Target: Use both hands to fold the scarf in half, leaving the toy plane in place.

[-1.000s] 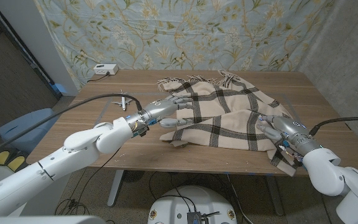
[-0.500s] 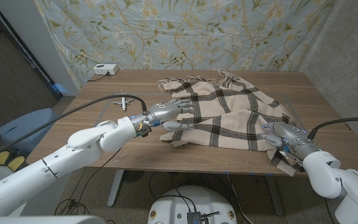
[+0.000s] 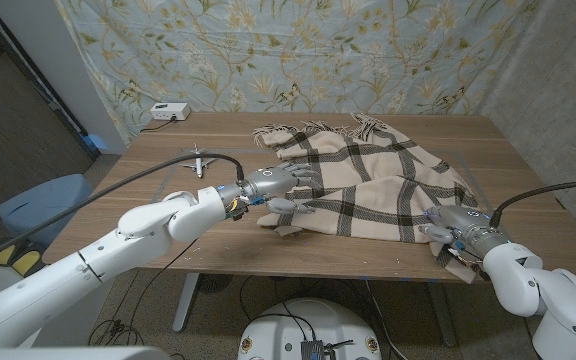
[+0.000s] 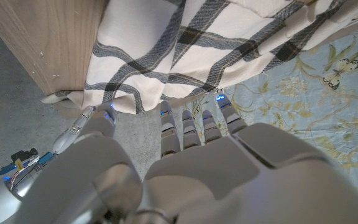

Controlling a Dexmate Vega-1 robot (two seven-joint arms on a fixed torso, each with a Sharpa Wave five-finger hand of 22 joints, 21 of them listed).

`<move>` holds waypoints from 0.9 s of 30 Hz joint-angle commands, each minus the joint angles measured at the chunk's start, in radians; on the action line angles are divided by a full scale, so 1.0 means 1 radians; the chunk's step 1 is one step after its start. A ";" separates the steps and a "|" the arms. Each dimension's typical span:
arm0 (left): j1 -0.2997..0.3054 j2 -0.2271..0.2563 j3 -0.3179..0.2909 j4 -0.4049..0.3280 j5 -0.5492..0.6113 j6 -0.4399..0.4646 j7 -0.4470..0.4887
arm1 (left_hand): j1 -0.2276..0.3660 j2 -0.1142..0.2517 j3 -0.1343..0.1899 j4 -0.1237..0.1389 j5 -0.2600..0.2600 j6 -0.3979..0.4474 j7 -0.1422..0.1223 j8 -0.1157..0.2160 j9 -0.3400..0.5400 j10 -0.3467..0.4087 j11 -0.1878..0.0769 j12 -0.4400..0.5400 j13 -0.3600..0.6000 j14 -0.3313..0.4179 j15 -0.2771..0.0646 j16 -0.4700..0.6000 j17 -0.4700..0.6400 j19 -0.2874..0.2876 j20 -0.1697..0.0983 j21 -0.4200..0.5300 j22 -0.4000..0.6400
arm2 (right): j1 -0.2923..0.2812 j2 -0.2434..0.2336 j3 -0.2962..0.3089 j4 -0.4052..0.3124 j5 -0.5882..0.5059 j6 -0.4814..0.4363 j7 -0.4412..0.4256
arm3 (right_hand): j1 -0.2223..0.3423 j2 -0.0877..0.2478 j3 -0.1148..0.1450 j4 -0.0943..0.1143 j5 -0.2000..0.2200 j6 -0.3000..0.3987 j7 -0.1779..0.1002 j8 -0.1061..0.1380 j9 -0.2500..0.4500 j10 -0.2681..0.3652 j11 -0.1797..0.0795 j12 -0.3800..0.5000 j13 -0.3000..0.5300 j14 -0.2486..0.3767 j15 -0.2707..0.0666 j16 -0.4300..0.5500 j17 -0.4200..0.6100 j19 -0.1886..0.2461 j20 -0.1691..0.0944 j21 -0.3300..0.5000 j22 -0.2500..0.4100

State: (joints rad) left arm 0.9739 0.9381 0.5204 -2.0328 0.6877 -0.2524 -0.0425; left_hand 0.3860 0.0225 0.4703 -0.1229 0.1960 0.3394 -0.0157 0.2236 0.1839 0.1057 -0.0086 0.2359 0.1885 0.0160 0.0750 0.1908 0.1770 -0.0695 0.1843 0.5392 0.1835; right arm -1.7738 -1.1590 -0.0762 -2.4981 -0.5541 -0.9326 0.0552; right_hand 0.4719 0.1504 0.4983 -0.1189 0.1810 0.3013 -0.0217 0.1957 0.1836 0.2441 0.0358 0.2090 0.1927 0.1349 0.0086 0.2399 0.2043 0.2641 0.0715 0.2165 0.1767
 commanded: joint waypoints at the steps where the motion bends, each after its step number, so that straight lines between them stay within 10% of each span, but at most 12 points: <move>1: -0.038 -0.022 0.044 0.008 0.099 0.022 -0.015 | 0.023 0.000 0.004 -0.012 0.002 0.015 0.000 -0.006 0.002 0.013 -0.002 -0.002 0.004 0.002 -0.005 0.003 0.000 0.015 -0.001 0.001 0.002 | 0.120 -0.099 -0.138 0.023 0.066 -0.091 -0.019 | 0.015 0.006 0.001 -0.007 0.003 -0.004 -0.004 -0.001 0.004 -0.001 0.001 -0.001 0.005 -0.004 -0.006 -0.001 0.000 0.000 -0.005 -0.001 0.003; 19: -0.078 -0.032 0.110 0.018 0.282 0.064 -0.020 | 0.099 0.009 0.020 -0.046 0.007 0.037 -0.021 -0.007 0.003 0.025 -0.012 -0.005 0.003 0.015 -0.015 0.004 -0.001 0.051 -0.016 -0.002 0.000 | 0.366 -0.200 -0.425 0.046 0.118 -0.182 -0.065 | 0.077 0.002 0.014 -0.046 0.009 0.015 -0.012 0.006 0.005 0.003 -0.019 0.001 0.005 0.015 -0.030 -0.006 -0.006 0.027 -0.022 0.004 0.002; 27: -0.072 -0.034 0.134 0.024 0.402 0.085 0.074 | 0.169 -0.015 0.019 -0.056 0.015 0.064 -0.029 -0.006 0.003 0.058 -0.032 0.000 0.003 0.061 -0.040 0.013 -0.001 0.101 -0.033 0.000 -0.001 | 0.450 -0.195 -0.542 0.076 0.060 -0.187 -0.085 | 0.176 -0.006 0.005 -0.054 0.013 0.184 -0.020 0.052 0.005 0.096 -0.037 0.022 0.003 0.093 -0.061 0.010 -0.005 0.090 -0.042 0.016 0.003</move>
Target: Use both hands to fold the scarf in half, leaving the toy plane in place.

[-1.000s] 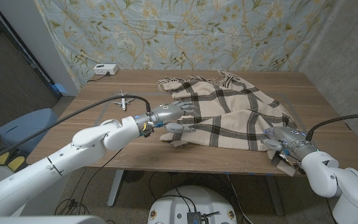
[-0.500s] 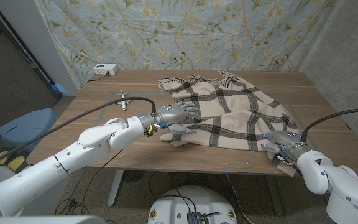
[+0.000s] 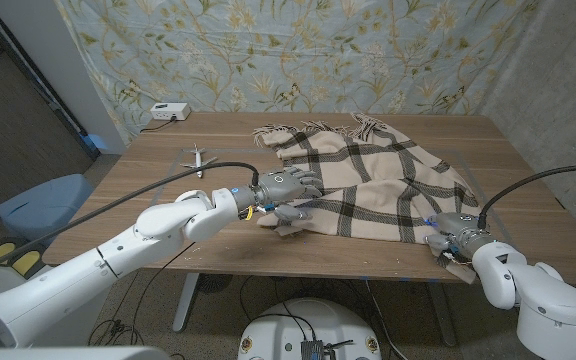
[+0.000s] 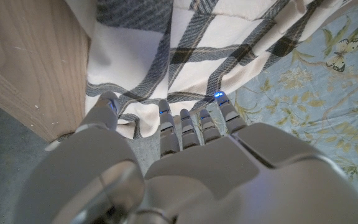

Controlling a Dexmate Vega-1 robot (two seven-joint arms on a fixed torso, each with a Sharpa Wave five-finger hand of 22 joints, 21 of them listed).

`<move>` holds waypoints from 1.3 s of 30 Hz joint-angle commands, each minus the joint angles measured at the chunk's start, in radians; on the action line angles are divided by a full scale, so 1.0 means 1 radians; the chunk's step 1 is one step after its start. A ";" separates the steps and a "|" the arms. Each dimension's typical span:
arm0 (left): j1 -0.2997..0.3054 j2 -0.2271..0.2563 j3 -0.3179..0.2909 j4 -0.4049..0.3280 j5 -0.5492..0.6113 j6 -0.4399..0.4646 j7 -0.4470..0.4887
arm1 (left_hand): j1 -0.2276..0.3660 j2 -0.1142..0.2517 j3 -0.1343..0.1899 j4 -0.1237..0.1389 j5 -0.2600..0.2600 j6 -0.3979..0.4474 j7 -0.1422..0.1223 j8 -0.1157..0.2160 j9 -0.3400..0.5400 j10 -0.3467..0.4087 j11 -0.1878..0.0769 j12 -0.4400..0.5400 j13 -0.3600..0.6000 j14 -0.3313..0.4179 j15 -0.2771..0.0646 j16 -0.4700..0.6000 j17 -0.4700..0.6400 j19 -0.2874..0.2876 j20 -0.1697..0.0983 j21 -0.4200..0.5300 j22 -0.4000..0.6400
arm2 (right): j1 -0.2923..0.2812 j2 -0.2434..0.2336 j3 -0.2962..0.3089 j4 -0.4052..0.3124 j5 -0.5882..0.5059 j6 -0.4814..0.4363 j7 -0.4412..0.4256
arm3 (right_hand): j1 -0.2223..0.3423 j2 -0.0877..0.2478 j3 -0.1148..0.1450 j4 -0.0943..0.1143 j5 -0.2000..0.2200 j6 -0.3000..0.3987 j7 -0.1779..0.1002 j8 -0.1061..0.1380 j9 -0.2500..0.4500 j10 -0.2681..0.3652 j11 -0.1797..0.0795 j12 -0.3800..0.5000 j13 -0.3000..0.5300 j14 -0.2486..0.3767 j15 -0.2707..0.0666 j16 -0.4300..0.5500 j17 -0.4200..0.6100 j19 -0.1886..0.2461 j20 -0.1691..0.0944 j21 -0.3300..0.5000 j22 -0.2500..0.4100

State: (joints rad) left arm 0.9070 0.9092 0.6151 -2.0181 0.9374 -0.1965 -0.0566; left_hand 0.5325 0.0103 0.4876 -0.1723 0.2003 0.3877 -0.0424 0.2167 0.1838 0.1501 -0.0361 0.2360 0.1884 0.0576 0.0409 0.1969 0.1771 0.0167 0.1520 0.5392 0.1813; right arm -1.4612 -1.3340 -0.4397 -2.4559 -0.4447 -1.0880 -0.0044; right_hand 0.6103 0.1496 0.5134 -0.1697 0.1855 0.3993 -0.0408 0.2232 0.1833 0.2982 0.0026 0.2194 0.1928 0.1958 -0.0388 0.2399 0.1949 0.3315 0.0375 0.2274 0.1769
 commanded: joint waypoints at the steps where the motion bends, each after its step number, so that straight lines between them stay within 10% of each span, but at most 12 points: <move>1: -0.006 -0.006 0.042 0.012 0.153 0.029 0.089 | 0.025 -0.003 0.001 -0.006 0.011 0.016 0.000 0.000 0.003 0.013 -0.005 0.000 0.003 0.020 -0.006 0.007 -0.001 0.016 -0.001 0.000 0.001 | 0.152 -0.017 -0.196 0.038 -0.062 -0.034 -0.015 | 0.048 -0.006 -0.010 -0.005 0.010 0.102 -0.001 0.028 0.005 0.052 -0.007 0.014 0.002 0.039 -0.016 0.012 0.004 0.027 -0.007 0.006 0.003; 10: -0.022 -0.024 0.054 0.037 0.116 -0.008 0.150 | 0.034 -0.015 -0.009 0.001 0.010 0.011 -0.005 -0.008 0.004 0.018 -0.003 -0.002 0.003 0.030 -0.009 0.006 -0.001 0.019 -0.001 -0.004 0.002 | 0.180 -0.012 -0.232 0.070 -0.077 -0.006 -0.039 | 0.192 -0.037 -0.037 -0.007 0.024 0.331 0.015 0.082 0.007 0.170 -0.023 0.024 0.002 0.106 -0.047 0.019 0.005 0.073 -0.014 0.006 0.003; 20: -0.088 -0.054 0.075 0.041 -0.027 -0.047 -0.071 | 0.010 -0.073 -0.064 0.023 0.015 0.052 0.017 -0.004 0.004 -0.003 0.006 -0.016 0.004 -0.002 0.011 -0.009 0.002 -0.015 0.018 -0.034 0.005 | 0.173 -0.018 -0.209 0.076 -0.032 0.023 -0.081 | 0.198 -0.024 -0.044 0.007 0.023 0.340 0.016 0.080 0.008 0.182 -0.024 0.023 0.002 0.114 -0.048 0.024 0.011 0.080 -0.015 0.007 0.003; 29: -0.122 -0.083 0.118 0.028 0.069 0.012 -0.194 | 0.015 -0.067 -0.070 0.028 0.019 0.087 0.039 0.001 0.004 -0.006 0.010 -0.019 0.004 -0.019 0.019 -0.013 0.002 -0.024 0.018 -0.044 0.006 | 0.164 -0.024 -0.193 0.087 0.009 0.042 -0.110 | 0.196 -0.018 -0.050 0.014 0.020 0.341 0.018 0.078 0.008 0.183 -0.021 0.020 0.003 0.115 -0.047 0.025 0.014 0.082 -0.016 0.006 0.004; 39: -0.139 -0.101 0.167 0.049 0.205 0.027 -0.160 | 0.067 -0.030 -0.063 0.021 0.023 0.194 -0.014 0.017 0.003 0.031 -0.027 -0.010 0.003 0.001 0.001 -0.002 0.001 -0.005 0.006 -0.053 0.007 | 0.144 -0.039 -0.167 0.092 0.061 0.056 -0.155 | 0.198 -0.014 -0.055 0.018 0.019 0.344 0.019 0.076 0.008 0.186 -0.020 0.019 0.003 0.115 -0.048 0.026 0.016 0.083 -0.016 0.006 0.004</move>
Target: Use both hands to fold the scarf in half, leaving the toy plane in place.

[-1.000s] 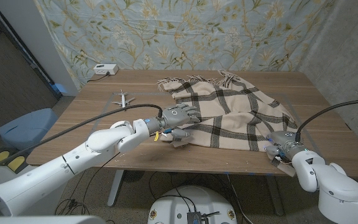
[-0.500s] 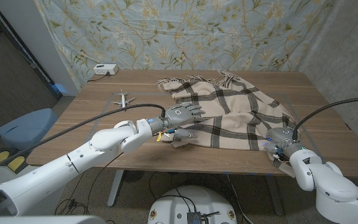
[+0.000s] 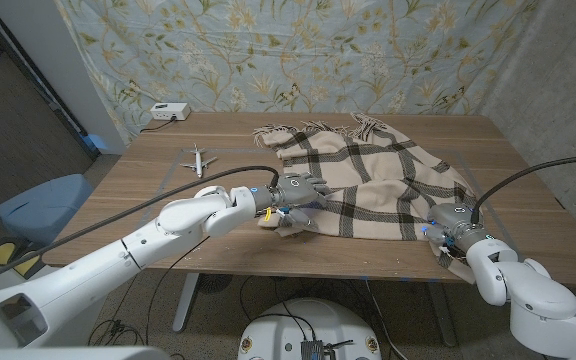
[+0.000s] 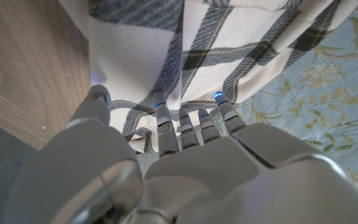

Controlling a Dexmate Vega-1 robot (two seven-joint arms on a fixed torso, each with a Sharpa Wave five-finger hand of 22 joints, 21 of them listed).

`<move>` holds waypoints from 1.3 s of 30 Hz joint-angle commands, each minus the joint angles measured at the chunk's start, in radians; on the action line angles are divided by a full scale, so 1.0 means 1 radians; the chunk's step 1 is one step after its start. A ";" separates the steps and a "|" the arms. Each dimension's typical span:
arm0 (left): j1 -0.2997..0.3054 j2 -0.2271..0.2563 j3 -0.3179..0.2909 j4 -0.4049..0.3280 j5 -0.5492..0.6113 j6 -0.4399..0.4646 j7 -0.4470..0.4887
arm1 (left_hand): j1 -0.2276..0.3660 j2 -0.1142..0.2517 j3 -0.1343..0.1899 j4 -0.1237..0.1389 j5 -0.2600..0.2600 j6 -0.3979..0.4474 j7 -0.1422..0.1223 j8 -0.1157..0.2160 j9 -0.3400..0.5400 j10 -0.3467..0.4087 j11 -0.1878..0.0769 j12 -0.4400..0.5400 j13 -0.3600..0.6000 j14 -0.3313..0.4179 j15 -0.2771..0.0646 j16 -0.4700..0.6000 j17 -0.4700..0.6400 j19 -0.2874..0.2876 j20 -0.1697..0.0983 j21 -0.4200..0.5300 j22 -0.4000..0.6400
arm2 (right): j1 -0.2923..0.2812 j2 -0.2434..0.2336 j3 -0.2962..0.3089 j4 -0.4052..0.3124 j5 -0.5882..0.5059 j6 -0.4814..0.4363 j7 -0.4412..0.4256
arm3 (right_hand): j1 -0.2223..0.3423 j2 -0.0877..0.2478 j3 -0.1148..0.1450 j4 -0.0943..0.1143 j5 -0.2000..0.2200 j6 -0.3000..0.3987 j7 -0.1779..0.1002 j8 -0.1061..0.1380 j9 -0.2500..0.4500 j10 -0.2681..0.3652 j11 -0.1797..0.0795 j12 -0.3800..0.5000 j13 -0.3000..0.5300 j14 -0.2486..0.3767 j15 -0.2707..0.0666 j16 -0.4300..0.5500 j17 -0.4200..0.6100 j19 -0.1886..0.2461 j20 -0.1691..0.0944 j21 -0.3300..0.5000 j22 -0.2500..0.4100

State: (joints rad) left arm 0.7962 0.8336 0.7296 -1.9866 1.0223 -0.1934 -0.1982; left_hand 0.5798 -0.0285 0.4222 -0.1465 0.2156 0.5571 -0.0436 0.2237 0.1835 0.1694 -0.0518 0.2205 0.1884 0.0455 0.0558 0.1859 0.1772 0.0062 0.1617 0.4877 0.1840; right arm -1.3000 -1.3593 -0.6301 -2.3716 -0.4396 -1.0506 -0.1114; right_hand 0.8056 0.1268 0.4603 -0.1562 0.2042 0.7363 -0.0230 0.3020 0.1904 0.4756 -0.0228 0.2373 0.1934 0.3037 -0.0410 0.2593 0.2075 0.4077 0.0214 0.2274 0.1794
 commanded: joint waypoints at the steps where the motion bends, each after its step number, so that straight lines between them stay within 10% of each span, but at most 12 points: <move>1: -0.028 -0.027 0.055 0.021 0.120 0.024 -0.020 | 0.022 0.009 0.003 -0.005 0.007 0.029 -0.013 0.010 0.003 0.013 -0.011 0.006 0.003 0.014 -0.015 0.009 0.001 0.007 -0.004 -0.001 0.004 | -0.018 -0.016 0.024 0.008 0.059 0.019 -0.050 | 0.003 0.009 -0.002 0.004 0.000 0.008 0.001 -0.003 0.001 0.008 0.005 0.000 0.003 0.008 -0.046 0.007 0.004 0.006 0.000 0.006 0.001; 8: -0.034 -0.034 0.079 0.049 0.142 0.022 -0.015 | 0.073 0.045 0.015 -0.013 0.001 0.116 -0.029 0.021 0.002 0.046 -0.031 0.011 0.002 0.030 -0.026 0.011 0.000 0.023 -0.011 -0.006 0.005 | -0.021 -0.028 0.026 0.008 0.070 0.023 -0.067 | 0.006 0.013 -0.006 0.006 -0.001 0.018 0.003 -0.002 0.001 0.010 0.004 -0.002 0.003 0.008 -0.047 0.008 0.006 0.007 -0.001 0.005 0.002; 17: -0.004 -0.017 0.095 0.055 0.256 0.063 0.138 | 0.313 0.133 0.057 -0.034 -0.042 0.502 -0.047 0.080 0.010 0.199 -0.045 0.026 -0.003 0.156 -0.102 0.020 -0.005 0.144 -0.050 0.007 0.003 | 0.005 -0.021 -0.024 0.017 -0.006 0.006 -0.049 | 0.130 0.024 -0.005 -0.026 -0.002 0.210 0.019 0.061 0.008 0.046 -0.019 -0.015 0.004 0.026 -0.076 0.011 0.006 0.019 -0.017 0.001 0.002; 24: 0.028 -0.010 0.081 0.046 0.261 0.107 0.209 | 0.341 0.173 0.052 -0.011 -0.043 0.494 0.026 0.078 0.037 0.208 -0.044 0.017 0.000 0.172 -0.110 0.018 -0.001 0.157 -0.054 0.009 0.005 | -0.013 -0.003 -0.034 0.035 -0.061 0.004 -0.105 | 0.181 0.011 -0.023 -0.014 -0.001 0.263 0.026 0.083 0.011 0.084 -0.045 -0.014 0.004 0.053 -0.118 0.023 0.010 0.030 -0.048 0.003 0.004; 39: 0.121 0.004 -0.037 -0.001 0.038 0.129 0.415 | 0.322 0.236 0.078 0.072 -0.013 0.384 0.053 0.105 0.133 0.166 -0.021 -0.008 0.012 0.156 -0.075 0.018 0.021 0.147 -0.029 0.008 0.012 | -0.220 0.071 0.159 0.043 0.001 -0.013 -0.509 | 0.130 0.056 -0.083 0.075 0.015 0.228 -0.003 0.109 0.065 0.113 -0.074 -0.019 0.014 0.049 -0.152 0.036 0.042 -0.003 -0.094 -0.004 0.011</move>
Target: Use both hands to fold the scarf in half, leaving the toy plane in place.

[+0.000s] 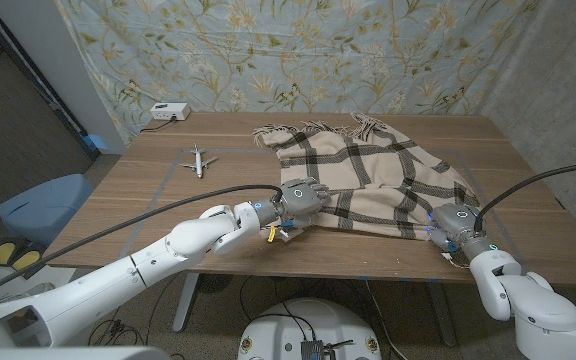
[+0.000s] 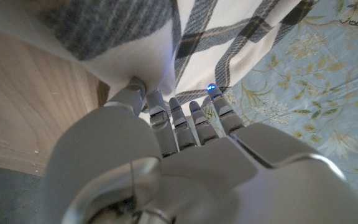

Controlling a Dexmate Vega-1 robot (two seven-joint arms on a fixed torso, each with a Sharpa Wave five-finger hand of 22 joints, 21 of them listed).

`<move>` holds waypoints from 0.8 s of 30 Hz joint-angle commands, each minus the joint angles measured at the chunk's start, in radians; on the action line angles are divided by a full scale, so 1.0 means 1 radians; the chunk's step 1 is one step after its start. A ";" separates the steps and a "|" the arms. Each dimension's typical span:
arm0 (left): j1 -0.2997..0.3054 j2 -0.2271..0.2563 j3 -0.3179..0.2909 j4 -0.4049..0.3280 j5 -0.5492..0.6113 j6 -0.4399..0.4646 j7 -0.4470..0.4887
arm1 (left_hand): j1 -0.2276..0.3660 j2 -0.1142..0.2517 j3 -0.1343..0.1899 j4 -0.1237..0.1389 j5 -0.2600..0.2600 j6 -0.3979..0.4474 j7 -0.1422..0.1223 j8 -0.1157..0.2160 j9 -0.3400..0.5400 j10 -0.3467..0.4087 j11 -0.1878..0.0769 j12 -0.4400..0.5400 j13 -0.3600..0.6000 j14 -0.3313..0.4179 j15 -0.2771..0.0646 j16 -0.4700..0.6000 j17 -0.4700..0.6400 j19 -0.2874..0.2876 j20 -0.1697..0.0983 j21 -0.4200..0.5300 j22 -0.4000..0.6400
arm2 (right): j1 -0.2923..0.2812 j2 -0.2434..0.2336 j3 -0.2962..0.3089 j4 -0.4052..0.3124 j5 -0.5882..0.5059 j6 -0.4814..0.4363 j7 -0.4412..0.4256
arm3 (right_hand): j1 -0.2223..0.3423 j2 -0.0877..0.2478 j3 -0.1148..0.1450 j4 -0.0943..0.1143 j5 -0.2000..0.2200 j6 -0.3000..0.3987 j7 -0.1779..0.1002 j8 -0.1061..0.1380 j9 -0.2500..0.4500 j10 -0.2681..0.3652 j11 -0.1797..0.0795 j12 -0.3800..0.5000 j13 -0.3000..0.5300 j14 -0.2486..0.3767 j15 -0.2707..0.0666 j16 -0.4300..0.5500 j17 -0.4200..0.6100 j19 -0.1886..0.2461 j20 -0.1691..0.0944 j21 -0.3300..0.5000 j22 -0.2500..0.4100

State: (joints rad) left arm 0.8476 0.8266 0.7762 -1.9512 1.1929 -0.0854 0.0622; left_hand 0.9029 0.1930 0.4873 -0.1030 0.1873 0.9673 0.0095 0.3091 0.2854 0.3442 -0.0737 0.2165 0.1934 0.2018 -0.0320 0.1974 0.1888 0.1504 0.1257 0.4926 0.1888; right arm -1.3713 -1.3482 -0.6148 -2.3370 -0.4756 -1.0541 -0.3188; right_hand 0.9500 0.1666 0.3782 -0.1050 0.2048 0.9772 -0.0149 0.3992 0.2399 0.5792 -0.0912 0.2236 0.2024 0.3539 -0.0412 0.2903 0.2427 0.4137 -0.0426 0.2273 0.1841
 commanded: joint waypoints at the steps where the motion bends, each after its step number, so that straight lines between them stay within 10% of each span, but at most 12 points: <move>1: 0.075 0.013 -0.091 -0.040 -0.141 0.021 0.171 | -0.002 0.014 0.015 0.033 0.017 -0.030 0.003 0.023 0.037 -0.009 0.001 -0.005 0.007 -0.002 0.012 0.006 0.011 0.003 0.007 0.004 0.008 | -0.163 0.068 0.158 0.010 0.038 -0.007 -0.329 | -0.020 0.019 -0.002 0.032 0.018 -0.016 -0.013 0.016 0.020 0.007 -0.008 -0.007 0.006 -0.001 -0.152 0.005 0.009 -0.009 -0.032 -0.003 0.006; 9: 0.103 0.021 -0.135 -0.067 -0.175 0.018 0.259 | -0.009 0.009 0.032 0.069 0.035 -0.067 0.004 0.059 0.097 -0.012 -0.003 -0.006 0.013 -0.006 0.017 0.007 0.017 0.000 0.009 0.007 0.011 | -0.244 0.193 0.238 0.050 -0.024 0.015 -0.561 | -0.038 0.024 -0.007 0.061 0.030 -0.043 -0.029 0.032 0.046 0.003 -0.019 -0.009 0.014 0.000 -0.155 0.007 0.021 -0.011 -0.035 0.000 0.009; 24: 0.137 0.037 -0.202 -0.105 -0.231 -0.014 0.338 | -0.011 0.005 0.051 0.098 0.052 -0.103 0.007 0.112 0.174 -0.008 0.000 -0.005 0.018 -0.007 0.019 0.008 0.019 0.001 0.007 0.014 0.014 | -0.293 0.361 0.310 0.087 -0.165 0.010 -0.714 | -0.055 0.026 -0.007 0.099 0.051 -0.085 -0.056 0.064 0.092 -0.004 -0.028 -0.010 0.028 0.009 -0.165 0.011 0.040 -0.007 -0.047 0.008 0.012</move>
State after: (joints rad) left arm 0.9563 0.8529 0.6275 -2.0268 1.0090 -0.0808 0.3318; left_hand 0.8986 0.2015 0.5318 -0.0122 0.2298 0.8701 0.0155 0.4097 0.4461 0.3350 -0.0753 0.2128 0.2072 0.1894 -0.0196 0.1974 0.2025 0.1447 0.1309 0.4994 0.1979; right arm -1.6145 -1.1052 -0.3673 -2.2779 -0.5446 -1.0493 -0.8983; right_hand 0.9011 0.1908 0.3677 -0.0142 0.2485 0.8998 -0.0663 0.4522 0.3244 0.5748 -0.1165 0.2176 0.2258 0.3538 -0.0411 0.2960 0.2767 0.4054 -0.0481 0.2273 0.1934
